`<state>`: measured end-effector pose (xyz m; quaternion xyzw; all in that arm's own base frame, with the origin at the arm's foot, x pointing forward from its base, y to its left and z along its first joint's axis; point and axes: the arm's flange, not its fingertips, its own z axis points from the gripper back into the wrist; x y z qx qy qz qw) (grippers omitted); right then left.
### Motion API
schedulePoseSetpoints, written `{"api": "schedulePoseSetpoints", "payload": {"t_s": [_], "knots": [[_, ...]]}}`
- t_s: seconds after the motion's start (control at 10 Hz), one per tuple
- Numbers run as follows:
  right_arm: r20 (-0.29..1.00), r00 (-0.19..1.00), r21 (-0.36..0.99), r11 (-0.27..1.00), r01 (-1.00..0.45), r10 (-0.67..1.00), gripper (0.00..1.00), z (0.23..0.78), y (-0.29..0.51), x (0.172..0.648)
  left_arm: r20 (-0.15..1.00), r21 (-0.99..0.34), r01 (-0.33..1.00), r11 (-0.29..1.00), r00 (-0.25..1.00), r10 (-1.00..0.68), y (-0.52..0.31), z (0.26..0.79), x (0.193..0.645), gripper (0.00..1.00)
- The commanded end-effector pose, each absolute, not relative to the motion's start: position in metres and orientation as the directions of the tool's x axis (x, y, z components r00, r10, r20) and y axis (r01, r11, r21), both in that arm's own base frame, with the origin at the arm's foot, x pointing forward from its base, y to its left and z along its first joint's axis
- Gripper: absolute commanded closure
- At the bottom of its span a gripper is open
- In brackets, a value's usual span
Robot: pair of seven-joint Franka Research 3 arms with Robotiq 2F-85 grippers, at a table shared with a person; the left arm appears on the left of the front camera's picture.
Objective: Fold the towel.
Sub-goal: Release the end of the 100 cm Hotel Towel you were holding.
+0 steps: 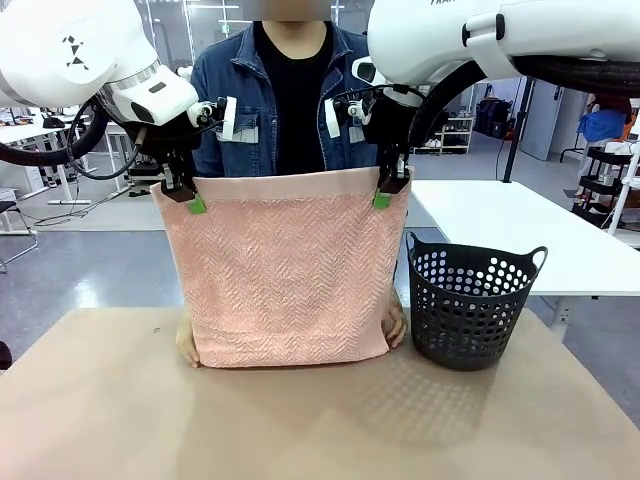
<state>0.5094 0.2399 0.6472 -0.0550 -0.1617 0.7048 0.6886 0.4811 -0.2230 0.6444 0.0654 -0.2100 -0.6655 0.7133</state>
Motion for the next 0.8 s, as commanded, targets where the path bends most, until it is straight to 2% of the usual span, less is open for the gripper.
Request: {"api": "schedulePoseSetpoints", "payload": {"t_s": [0.0,0.7], "knots": [[0.142,-0.051,-0.305,-0.006,-0.952,0.989,1.00,0.6483,0.2383,0.5092,0.211,0.378,0.920,0.103,0.023,-0.977,-0.2219,0.6471,0.4812,1.00],[0.142,-0.051,-0.305,-0.006,-0.952,0.989,1.00,0.6483,0.2383,0.5092,0.211,0.378,0.920,0.103,0.023,-0.977,-0.2219,0.6471,0.4812,1.00]]}}
